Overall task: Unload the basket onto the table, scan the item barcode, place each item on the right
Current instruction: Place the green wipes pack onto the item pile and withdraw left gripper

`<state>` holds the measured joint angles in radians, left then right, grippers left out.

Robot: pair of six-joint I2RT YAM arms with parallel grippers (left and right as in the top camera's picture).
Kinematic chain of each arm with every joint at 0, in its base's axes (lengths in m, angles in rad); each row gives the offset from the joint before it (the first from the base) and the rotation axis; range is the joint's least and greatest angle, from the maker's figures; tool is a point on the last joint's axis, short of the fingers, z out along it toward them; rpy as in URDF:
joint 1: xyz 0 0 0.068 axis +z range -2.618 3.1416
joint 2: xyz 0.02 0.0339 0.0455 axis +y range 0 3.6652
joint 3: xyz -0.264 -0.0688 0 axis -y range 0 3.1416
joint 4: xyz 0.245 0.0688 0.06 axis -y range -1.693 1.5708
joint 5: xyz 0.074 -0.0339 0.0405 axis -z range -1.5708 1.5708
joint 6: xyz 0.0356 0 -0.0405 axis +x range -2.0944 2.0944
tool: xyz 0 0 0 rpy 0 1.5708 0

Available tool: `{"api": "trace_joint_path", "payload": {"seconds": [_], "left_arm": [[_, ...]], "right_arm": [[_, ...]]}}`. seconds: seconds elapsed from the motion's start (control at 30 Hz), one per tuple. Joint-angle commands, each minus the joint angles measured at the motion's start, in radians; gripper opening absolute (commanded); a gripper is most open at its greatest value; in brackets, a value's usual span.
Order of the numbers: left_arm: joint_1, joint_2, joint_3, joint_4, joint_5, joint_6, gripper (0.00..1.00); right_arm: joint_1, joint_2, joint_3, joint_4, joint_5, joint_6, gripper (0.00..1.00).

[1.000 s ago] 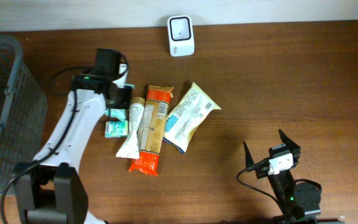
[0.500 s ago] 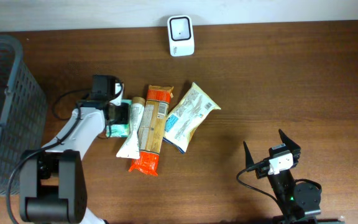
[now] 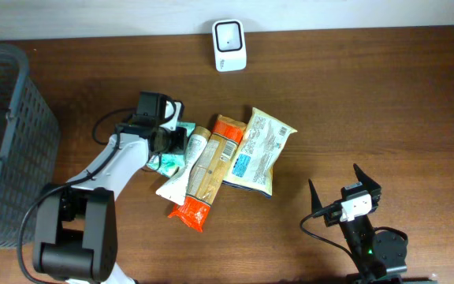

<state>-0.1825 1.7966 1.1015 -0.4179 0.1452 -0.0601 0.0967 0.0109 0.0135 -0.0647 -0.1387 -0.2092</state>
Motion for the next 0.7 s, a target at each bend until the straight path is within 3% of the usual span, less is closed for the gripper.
{"api": "trace_joint_path", "payload": {"seconds": [0.0, 0.03, 0.07, 0.1, 0.27, 0.47, 0.67], "left_arm": [[0.008, 0.010, 0.038, 0.011, -0.056, -0.007, 0.59], [0.006, 0.010, 0.038, -0.004, -0.057, -0.007, 0.70], [0.006, 0.010, 0.038, -0.027, -0.057, -0.007, 0.97], [0.006, 0.010, 0.038, -0.043, -0.059, -0.007, 0.99], [0.009, -0.043, 0.093, -0.100, -0.060, -0.007, 0.99], [0.095, -0.320, 0.256, -0.261, -0.064, 0.013, 0.99], [0.283, -0.523, 0.259, -0.228, -0.064, 0.315, 0.99]], "right_arm": [[-0.007, -0.008, -0.008, -0.003, 0.005, 0.004, 0.99], [-0.007, -0.008, -0.008, -0.003, 0.005, 0.004, 0.99], [-0.007, -0.008, -0.008, -0.003, 0.005, 0.004, 0.99], [-0.007, -0.008, -0.008, -0.003, 0.005, 0.004, 0.99], [-0.007, -0.008, -0.008, -0.003, 0.005, 0.004, 0.99], [-0.007, -0.008, -0.008, -0.003, 0.005, 0.004, 0.99], [-0.007, -0.008, -0.008, -0.003, 0.005, 0.004, 0.99]]}}
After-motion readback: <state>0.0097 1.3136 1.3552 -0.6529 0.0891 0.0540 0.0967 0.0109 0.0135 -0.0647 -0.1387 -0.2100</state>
